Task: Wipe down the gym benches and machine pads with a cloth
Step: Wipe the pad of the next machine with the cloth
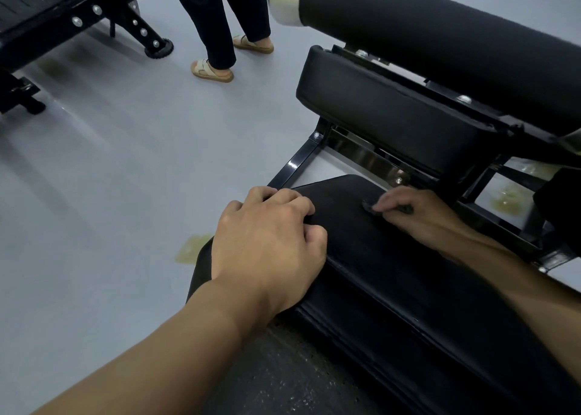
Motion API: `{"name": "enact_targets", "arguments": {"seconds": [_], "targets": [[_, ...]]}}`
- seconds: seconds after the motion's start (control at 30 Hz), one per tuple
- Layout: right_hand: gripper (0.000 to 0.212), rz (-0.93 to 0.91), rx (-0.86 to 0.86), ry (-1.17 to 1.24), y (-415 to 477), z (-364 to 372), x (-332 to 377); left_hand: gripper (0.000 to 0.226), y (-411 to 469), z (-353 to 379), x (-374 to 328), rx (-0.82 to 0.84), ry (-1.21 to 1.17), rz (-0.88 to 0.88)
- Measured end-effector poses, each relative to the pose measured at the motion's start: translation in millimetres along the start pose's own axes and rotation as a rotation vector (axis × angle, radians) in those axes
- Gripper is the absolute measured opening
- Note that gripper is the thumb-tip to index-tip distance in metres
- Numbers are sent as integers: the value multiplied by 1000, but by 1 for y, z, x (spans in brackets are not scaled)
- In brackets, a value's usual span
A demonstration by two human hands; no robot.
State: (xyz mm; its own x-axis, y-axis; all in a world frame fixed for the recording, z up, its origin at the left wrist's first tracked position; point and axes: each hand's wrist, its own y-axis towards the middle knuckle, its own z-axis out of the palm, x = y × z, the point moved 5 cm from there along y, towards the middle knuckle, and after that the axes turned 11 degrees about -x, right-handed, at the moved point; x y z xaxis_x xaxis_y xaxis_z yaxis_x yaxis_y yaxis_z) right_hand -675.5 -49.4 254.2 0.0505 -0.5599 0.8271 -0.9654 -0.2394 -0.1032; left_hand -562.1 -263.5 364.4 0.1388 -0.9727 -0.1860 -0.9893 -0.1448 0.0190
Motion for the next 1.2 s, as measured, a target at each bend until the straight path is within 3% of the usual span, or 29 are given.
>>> {"name": "enact_targets", "arguments": {"seconds": [0.17,0.33,0.4,0.53,0.7,0.9,1.07,1.2], "targets": [[27,53,-103,-128,44,20,-9,54,1,1,-1,-9,-6,-12],[24,73,7,-109,20,-3,-20,52,1,1,0,-8,-14,-1],[22,91,-31,-135,29,1,-29,52,1,1,0,-15,-19,-7],[17,306,-128,-95,68,18,-47,54,0,1,-1,-22,-14,-6],[18,196,-72,-182,35,-5,-47,54,0,0,0,-28,-26,-6],[21,445,-138,-116,75,13,-65,52,1,0,1,-54,-15,-10],[22,230,-89,-227,45,-11,-61,52,1,1,1,-50,-22,-8],[21,322,-198,-159,57,1,-60,53,1,0,0,-57,-15,-3]]}}
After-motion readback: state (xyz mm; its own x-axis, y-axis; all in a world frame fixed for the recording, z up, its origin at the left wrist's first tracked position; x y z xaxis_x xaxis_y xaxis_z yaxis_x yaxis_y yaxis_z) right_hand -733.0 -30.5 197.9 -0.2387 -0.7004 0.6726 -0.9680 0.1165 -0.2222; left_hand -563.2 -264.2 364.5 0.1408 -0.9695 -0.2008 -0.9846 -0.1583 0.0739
